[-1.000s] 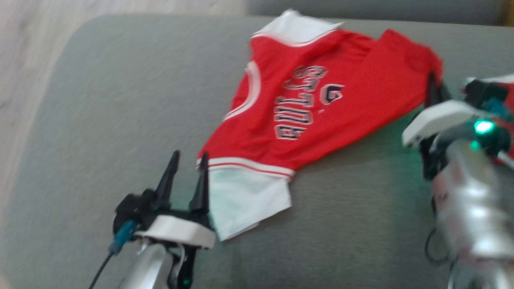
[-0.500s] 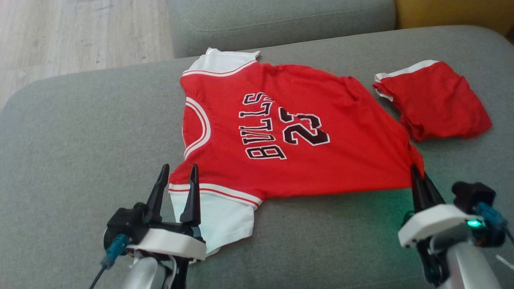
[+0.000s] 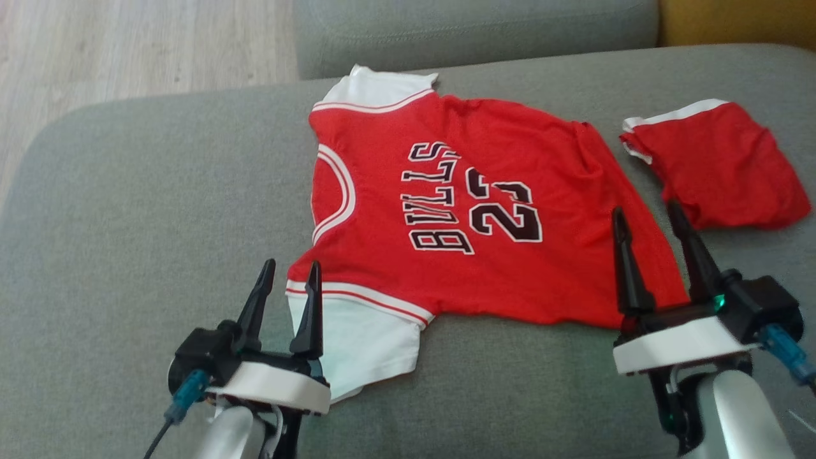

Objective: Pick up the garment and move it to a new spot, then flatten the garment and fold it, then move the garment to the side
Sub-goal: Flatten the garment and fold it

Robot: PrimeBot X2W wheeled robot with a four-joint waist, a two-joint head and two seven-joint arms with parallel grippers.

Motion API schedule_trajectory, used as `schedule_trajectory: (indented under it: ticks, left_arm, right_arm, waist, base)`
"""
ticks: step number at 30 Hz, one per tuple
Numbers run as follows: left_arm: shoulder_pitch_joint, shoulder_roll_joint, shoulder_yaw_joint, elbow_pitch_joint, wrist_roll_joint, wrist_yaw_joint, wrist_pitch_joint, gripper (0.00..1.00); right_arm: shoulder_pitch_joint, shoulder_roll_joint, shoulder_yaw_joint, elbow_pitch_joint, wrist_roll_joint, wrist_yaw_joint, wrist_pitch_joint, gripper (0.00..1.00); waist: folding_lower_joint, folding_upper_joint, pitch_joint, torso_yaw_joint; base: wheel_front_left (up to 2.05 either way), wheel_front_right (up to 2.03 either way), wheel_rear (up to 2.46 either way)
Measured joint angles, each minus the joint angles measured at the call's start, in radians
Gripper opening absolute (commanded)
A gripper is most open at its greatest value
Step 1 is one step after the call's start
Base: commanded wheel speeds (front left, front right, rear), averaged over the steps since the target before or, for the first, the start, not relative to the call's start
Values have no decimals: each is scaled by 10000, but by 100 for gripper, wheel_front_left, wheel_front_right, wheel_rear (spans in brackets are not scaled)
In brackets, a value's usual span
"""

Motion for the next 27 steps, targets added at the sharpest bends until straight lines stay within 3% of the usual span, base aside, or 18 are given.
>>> schedule_trajectory:
  ticks: [5,9,14,19,23,27]
  left_arm:
    - [-403,226,-144,-17,182,-140,31,100]
    - [-1684,880,-251,-117,303,-347,591,100]
    - [-5395,2209,-433,640,-318,-533,3239,100]
    - [-7319,2834,-1287,2004,-2606,-537,6182,100]
    - [-7812,3463,-1678,2928,-3229,-608,7196,100]
    - [-8284,3885,-1954,3737,-3381,-608,7520,100]
  right_arm:
    - [134,0,190,-119,173,0,-142,100]
    - [12,0,297,-244,313,0,-236,100]
    - [-657,-2,431,-407,550,0,-506,100]
    - [-1052,-4,863,-349,803,0,-744,100]
    - [-1120,-6,1058,-226,1039,0,-890,100]
    - [-1351,-6,1352,-151,1135,0,-1007,100]
  waist:
    - [0,0,368,70]
    - [1,0,816,-54]
    - [2,0,1679,-481]
    - [3,0,2300,-1098]
    - [3,-1,2725,-1629]
    - [2,-1,3123,-2131]
  base:
    - [0,0,0]
    - [0,0,0]
    - [0,0,0]
    - [0,0,0]
    - [0,0,0]
    - [0,0,0]
